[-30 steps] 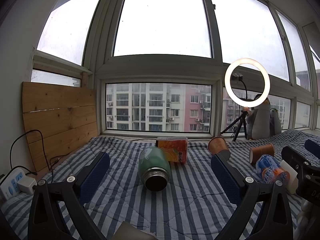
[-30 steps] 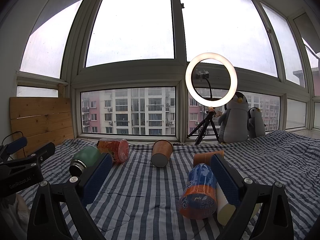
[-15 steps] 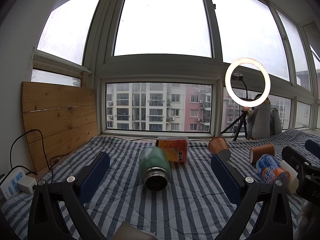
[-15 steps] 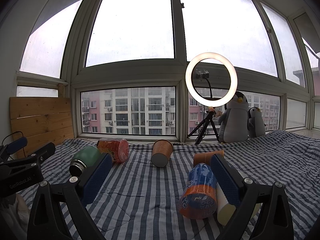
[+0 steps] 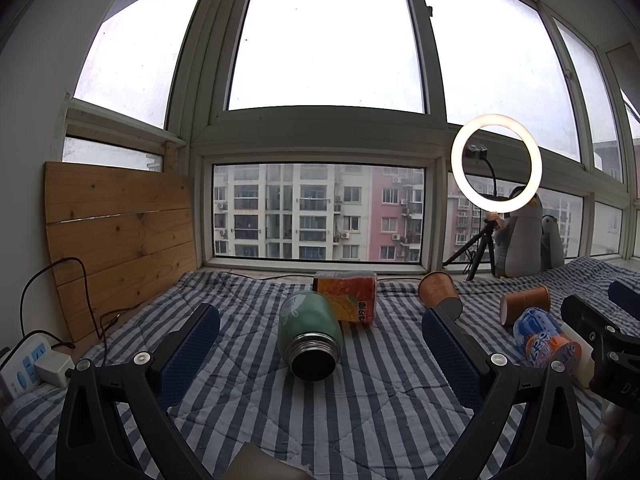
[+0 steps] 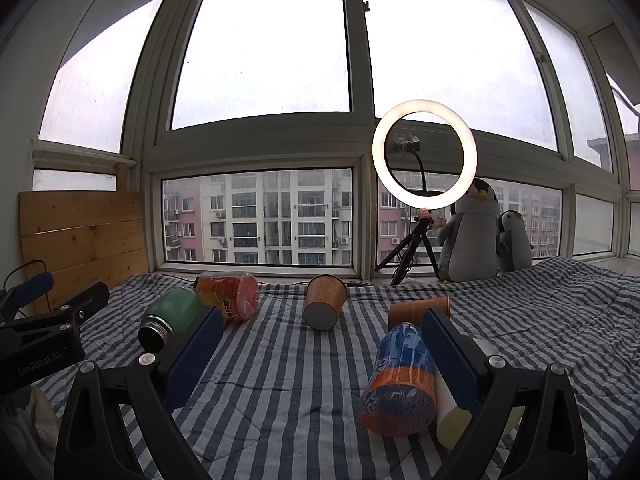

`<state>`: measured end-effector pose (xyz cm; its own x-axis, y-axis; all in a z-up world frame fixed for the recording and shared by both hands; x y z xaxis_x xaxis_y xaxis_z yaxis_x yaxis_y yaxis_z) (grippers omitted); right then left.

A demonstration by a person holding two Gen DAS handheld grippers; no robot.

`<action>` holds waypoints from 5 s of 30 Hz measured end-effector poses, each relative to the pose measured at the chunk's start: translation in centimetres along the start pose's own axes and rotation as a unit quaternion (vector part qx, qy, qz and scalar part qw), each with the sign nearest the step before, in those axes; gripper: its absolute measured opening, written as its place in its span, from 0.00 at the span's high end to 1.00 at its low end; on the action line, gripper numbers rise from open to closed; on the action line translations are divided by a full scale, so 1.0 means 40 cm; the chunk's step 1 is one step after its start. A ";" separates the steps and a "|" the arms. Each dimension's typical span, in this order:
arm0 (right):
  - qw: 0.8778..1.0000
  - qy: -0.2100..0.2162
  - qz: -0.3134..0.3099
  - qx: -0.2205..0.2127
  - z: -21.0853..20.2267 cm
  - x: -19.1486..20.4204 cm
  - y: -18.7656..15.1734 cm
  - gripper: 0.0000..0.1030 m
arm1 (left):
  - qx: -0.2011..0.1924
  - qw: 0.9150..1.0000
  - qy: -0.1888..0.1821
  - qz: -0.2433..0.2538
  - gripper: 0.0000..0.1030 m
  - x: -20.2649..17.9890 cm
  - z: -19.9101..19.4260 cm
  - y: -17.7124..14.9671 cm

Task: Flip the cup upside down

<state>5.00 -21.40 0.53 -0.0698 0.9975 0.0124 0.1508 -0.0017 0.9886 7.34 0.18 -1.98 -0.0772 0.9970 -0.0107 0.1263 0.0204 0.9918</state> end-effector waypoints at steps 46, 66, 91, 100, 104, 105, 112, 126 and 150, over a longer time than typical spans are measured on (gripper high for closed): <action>0.976 0.143 0.087 0.136 0.144 -0.096 0.043 0.11 | 0.270 0.953 -0.058 0.125 0.01 -0.232 0.538 0.161; 0.969 0.192 0.064 0.143 0.128 -0.036 0.006 0.11 | 0.361 0.924 -0.042 0.122 0.02 -0.241 0.879 0.027; 0.972 0.143 0.111 0.151 0.242 -0.090 0.070 0.11 | 0.348 0.903 -0.034 0.249 0.36 -0.280 0.791 -0.049; 0.974 0.135 0.118 0.141 0.212 -0.117 0.076 0.11 | 0.340 0.894 -0.083 0.279 0.48 -0.352 0.660 -0.045; 0.972 0.131 0.133 0.140 0.189 -0.139 0.074 0.11 | 0.342 0.896 -0.073 0.273 0.49 -0.362 0.638 -0.048; 0.973 0.129 0.133 0.139 0.183 -0.143 0.075 0.11 | 0.341 0.897 -0.080 0.271 0.49 -0.367 0.627 -0.045; 0.975 0.125 0.121 0.137 0.146 -0.155 0.077 0.11 | 0.339 0.889 -0.132 0.280 0.83 -0.413 0.493 -0.033; 0.968 0.163 0.039 0.186 0.278 -0.012 0.078 0.11 | 0.304 0.910 -0.146 0.240 0.41 -0.212 0.296 0.000; 0.922 0.162 -0.079 0.342 0.665 0.222 -0.069 0.04 | 0.298 0.919 -0.179 0.188 0.15 -0.028 0.136 -0.071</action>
<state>30.18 -10.66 -6.07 -0.4188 0.9076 0.0305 0.6927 0.2976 0.6569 12.43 -0.57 -5.48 0.3998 0.9004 0.1716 0.6046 -0.3997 0.6890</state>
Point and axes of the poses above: each gripper's, at about its wrist camera, not at the fingertips, and z roughly the way its jaws point, x to its left, y to its top, the point moved 7 cm from there along z, roughly the way its jaws point, and after that the axes turned 4 degrees about y, right-handed, at the moved point
